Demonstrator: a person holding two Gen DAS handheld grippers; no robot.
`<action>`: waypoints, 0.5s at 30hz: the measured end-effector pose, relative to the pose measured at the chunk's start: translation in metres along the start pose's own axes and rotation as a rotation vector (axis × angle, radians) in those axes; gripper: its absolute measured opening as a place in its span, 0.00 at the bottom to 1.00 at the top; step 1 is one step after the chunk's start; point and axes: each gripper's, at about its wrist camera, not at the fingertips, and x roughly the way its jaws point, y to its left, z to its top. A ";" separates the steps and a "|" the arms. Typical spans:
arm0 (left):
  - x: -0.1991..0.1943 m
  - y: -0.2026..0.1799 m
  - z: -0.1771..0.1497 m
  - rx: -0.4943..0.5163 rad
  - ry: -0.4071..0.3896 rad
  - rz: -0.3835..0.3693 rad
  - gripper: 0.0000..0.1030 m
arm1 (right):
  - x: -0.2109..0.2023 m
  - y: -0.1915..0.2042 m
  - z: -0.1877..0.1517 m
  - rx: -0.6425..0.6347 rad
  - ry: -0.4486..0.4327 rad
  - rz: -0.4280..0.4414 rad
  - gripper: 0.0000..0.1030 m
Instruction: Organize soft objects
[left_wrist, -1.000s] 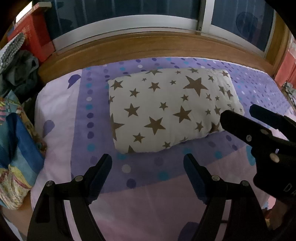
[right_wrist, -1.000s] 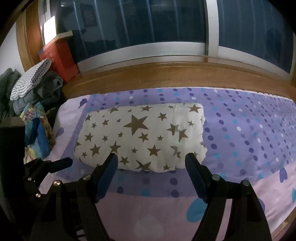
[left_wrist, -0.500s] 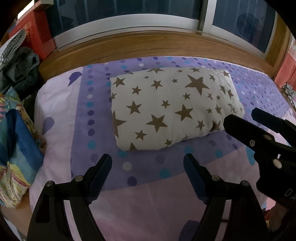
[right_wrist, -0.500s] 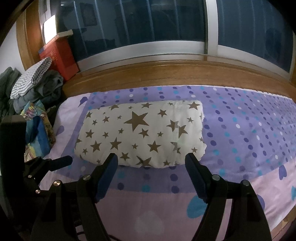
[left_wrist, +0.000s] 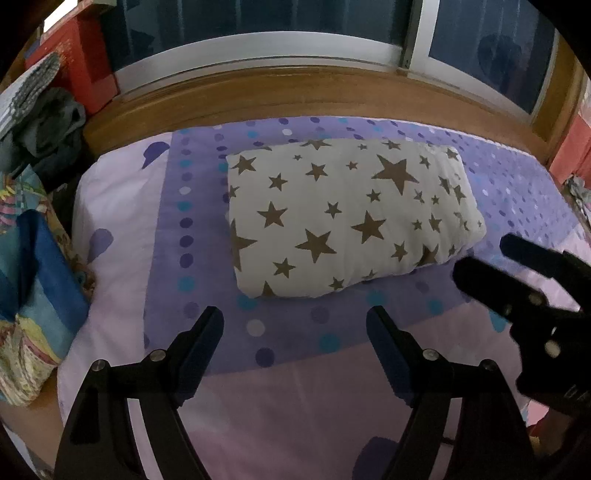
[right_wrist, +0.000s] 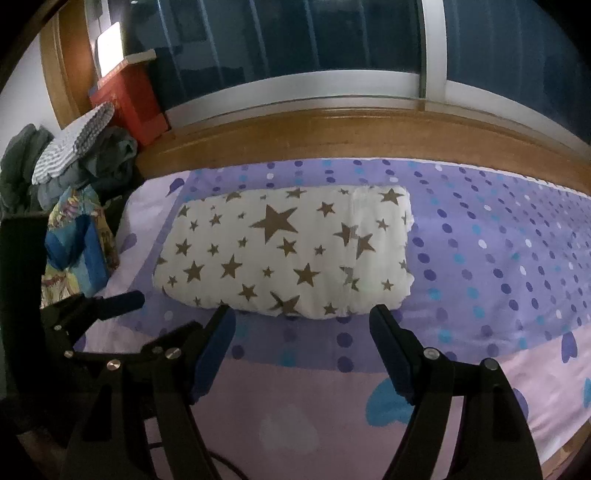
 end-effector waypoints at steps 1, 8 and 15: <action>0.000 0.000 0.000 -0.001 -0.001 -0.001 0.79 | 0.000 0.000 0.000 -0.001 0.001 0.001 0.74; -0.002 -0.005 0.000 0.009 -0.002 -0.011 0.79 | -0.002 0.000 -0.001 -0.003 -0.005 -0.003 0.74; -0.001 -0.008 0.002 0.000 0.015 -0.023 0.79 | -0.006 -0.001 -0.001 -0.016 -0.019 -0.014 0.74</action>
